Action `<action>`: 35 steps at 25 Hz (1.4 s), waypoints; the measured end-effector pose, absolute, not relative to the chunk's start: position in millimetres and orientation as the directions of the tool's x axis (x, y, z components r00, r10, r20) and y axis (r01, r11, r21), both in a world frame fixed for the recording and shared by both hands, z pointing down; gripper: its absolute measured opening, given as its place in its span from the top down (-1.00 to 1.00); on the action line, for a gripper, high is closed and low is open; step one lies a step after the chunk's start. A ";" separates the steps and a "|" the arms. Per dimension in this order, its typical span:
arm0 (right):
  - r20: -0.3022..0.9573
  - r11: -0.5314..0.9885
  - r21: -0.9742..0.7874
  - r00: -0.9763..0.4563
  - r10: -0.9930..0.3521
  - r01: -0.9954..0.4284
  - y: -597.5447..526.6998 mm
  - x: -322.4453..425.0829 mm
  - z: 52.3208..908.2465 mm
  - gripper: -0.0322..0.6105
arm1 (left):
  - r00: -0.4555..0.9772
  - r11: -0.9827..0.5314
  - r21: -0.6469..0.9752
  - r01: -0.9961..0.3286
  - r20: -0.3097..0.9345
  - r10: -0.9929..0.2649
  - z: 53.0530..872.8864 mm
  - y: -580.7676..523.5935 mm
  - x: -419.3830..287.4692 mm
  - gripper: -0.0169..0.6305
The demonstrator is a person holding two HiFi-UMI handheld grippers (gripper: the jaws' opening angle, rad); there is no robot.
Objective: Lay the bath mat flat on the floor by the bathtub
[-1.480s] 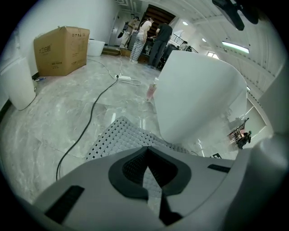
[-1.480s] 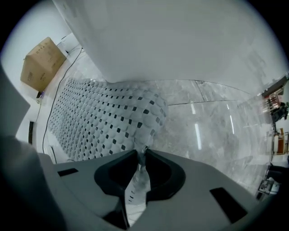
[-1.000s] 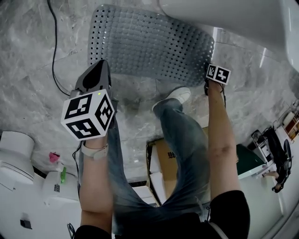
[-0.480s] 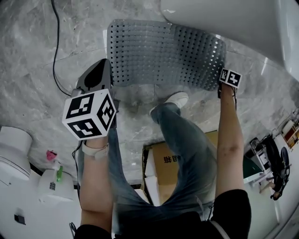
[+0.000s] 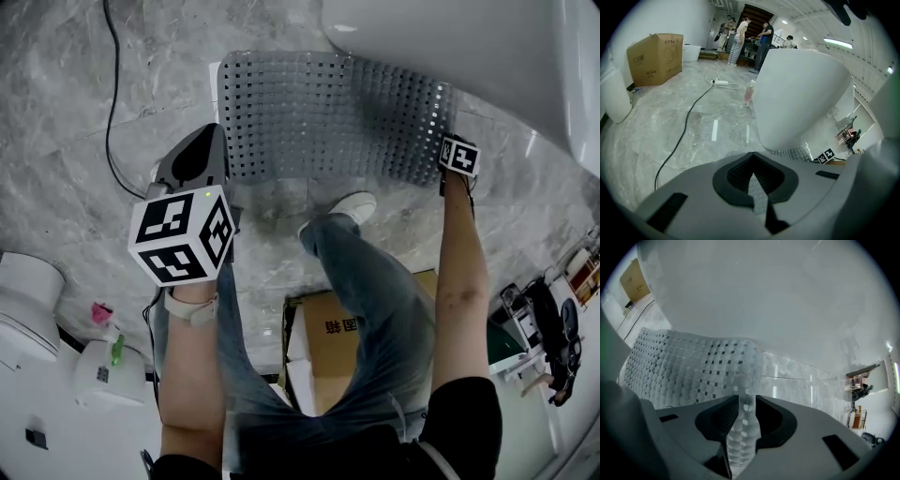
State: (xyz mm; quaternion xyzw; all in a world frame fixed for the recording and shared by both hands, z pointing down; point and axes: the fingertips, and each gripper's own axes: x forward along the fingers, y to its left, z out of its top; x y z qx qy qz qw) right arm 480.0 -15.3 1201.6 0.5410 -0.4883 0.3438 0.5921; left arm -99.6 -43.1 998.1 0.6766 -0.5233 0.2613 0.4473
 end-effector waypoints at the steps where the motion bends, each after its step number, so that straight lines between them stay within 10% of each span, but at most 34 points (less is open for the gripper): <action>1: 0.946 0.160 0.313 0.293 -0.138 -0.936 -16.3 482.3 1201.1 0.47 | 0.315 -0.048 0.333 -0.942 0.822 -0.475 997.9 -44.0 -99.3 0.89; 9: 0.972 0.071 0.214 0.205 -0.119 -0.974 16.9 446.7 1215.2 0.34 | 0.317 -0.031 0.341 -0.939 0.829 -0.461 1004.3 -40.8 -96.2 0.89; 18: 0.975 -0.018 0.056 0.059 -0.214 -0.998 37.0 340.5 1196.8 0.82 | 0.333 -0.077 0.338 -0.938 0.820 -0.466 997.6 -48.6 -115.1 0.90; 35: 0.881 0.221 -0.281 -0.343 -0.327 -0.934 -3.3 142.1 1016.7 0.82 | 0.421 -0.141 0.403 -0.904 0.785 -0.454 962.2 -36.9 -96.2 0.90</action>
